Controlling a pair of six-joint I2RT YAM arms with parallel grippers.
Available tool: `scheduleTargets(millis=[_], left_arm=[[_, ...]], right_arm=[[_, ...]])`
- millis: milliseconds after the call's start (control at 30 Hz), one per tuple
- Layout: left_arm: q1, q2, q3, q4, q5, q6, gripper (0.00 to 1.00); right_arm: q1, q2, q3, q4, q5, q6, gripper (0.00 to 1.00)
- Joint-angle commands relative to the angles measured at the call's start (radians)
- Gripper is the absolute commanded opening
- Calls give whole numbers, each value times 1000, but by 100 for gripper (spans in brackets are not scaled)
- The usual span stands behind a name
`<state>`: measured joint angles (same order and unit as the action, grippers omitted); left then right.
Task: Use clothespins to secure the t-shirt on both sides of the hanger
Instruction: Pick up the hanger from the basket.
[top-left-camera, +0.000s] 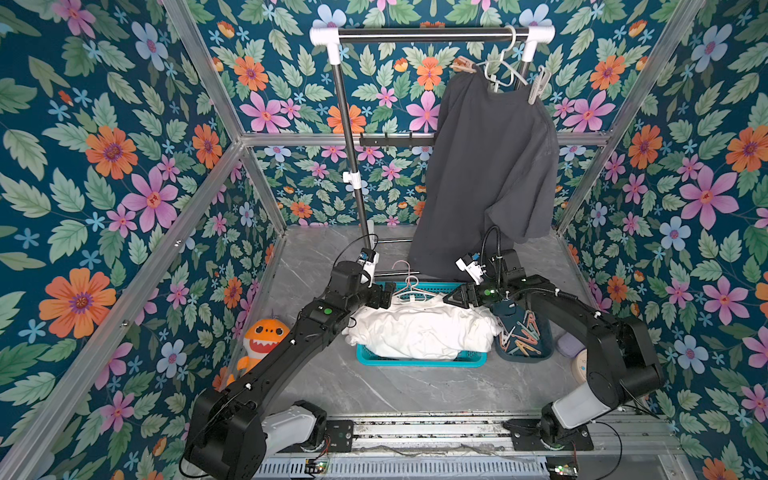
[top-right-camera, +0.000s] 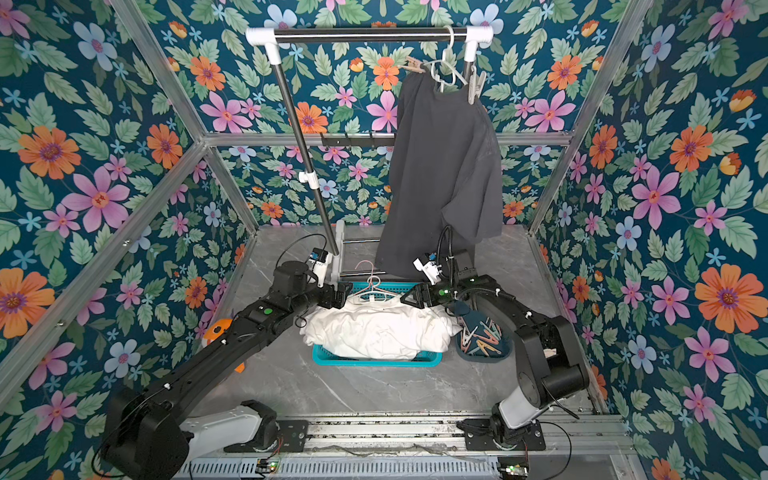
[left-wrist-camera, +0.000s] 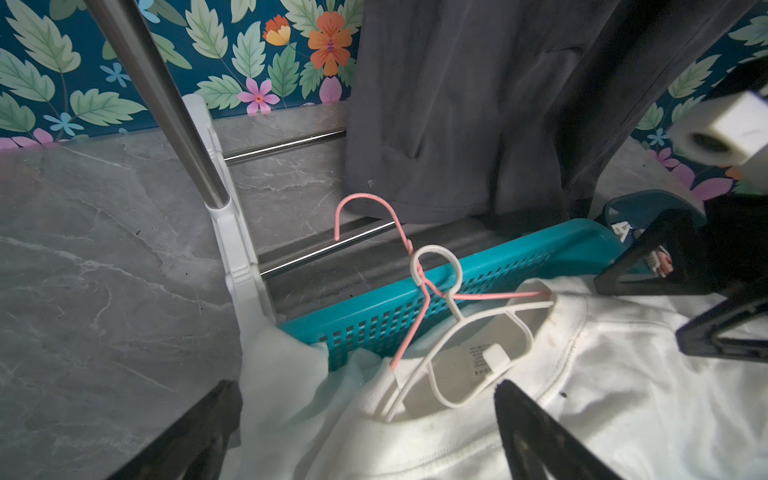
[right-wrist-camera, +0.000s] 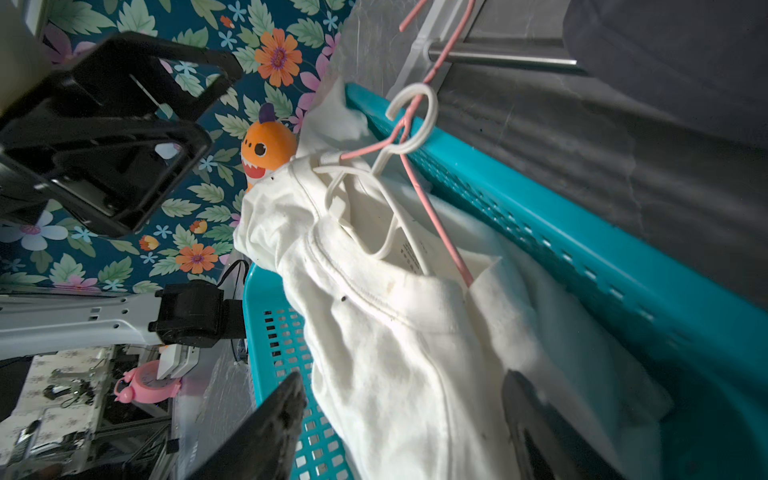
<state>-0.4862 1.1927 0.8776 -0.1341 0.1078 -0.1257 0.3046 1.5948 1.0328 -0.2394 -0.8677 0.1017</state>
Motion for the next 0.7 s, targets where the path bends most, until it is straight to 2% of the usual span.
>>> scheduleTargets(millis=[0,433,667], left_arm=[[0,4,19,-26,-8,24,97],[14,51,55,-65,-2,40,97],[14,60,58,-62,3,41,97]], right_arm=[[5,12,-5,-19,-47,-25,75],[8,-55,-55,-3,-98,-15,68],[8,-35,-53,5,-162,8,56]])
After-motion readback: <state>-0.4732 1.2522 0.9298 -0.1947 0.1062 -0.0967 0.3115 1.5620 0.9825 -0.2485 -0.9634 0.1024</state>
